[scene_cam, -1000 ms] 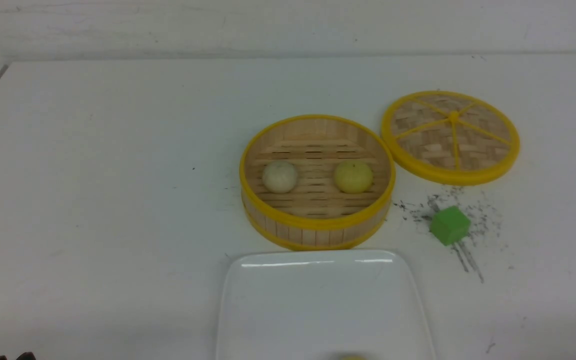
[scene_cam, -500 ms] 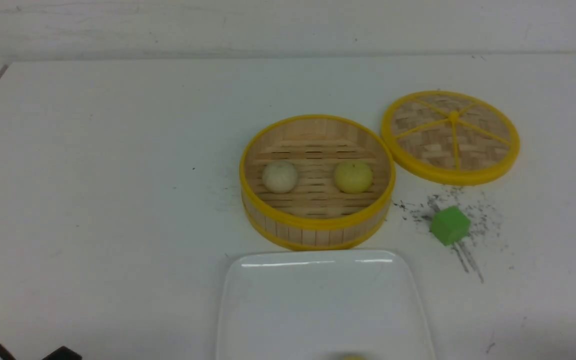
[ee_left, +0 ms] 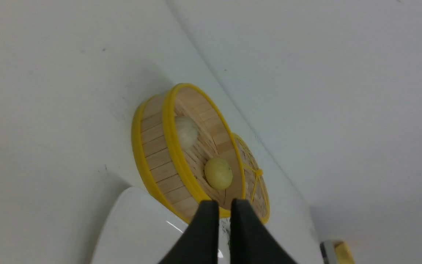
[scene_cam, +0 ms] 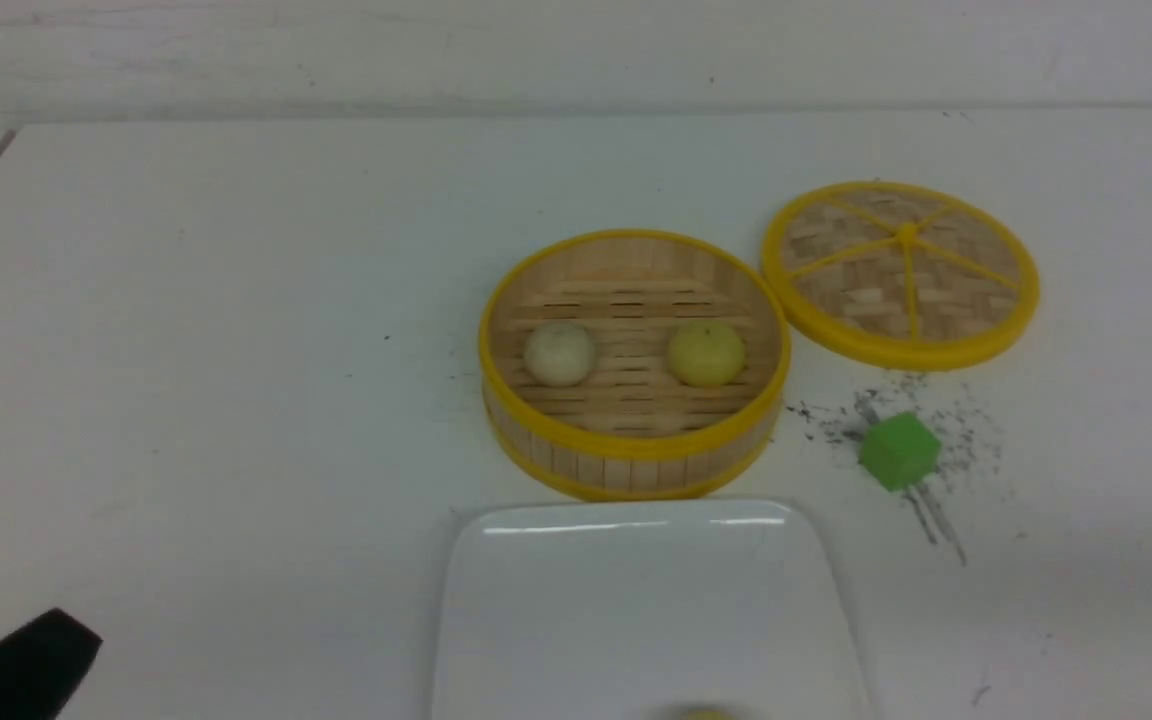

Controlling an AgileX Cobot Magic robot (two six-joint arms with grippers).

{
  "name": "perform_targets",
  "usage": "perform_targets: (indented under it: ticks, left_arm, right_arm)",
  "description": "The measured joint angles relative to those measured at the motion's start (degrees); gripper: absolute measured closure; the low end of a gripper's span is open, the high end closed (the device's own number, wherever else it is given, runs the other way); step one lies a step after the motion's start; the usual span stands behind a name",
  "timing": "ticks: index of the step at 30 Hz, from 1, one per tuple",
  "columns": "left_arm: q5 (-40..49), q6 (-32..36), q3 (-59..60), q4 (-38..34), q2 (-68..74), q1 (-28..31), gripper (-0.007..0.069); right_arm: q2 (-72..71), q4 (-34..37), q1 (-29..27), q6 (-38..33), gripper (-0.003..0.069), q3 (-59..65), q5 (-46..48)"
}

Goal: Put the steamed buns into the plate on the white tablecloth.
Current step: 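Reach toward a bun in the bamboo steamer with the right gripper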

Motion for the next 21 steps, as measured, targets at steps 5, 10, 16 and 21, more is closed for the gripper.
perform_targets:
  ticks: [5, 10, 16, 21]
  left_arm:
    - [16.4, 1.3, -9.3, 7.8, 15.1, 0.0, 0.0622]
    - [24.0, 4.5, -12.9, 10.1, 27.4, 0.0, 0.0622]
    - [25.1, 9.4, -14.6, 8.8, 40.6, 0.0, 0.0622]
    - [25.3, 13.4, -14.6, 7.2, 45.7, 0.0, 0.061]
  right_arm:
    - [18.7, -11.2, 0.0, -4.1, 0.0662, -12.5, 18.0]
    - [34.8, -17.7, 0.0, -3.7, 0.0652, -18.6, 35.0]
    - [50.8, -11.6, 0.2, -9.3, 0.0639, -23.4, 37.8]
    - [63.1, 2.3, 7.4, -23.1, 0.0617, -29.8, 37.2]
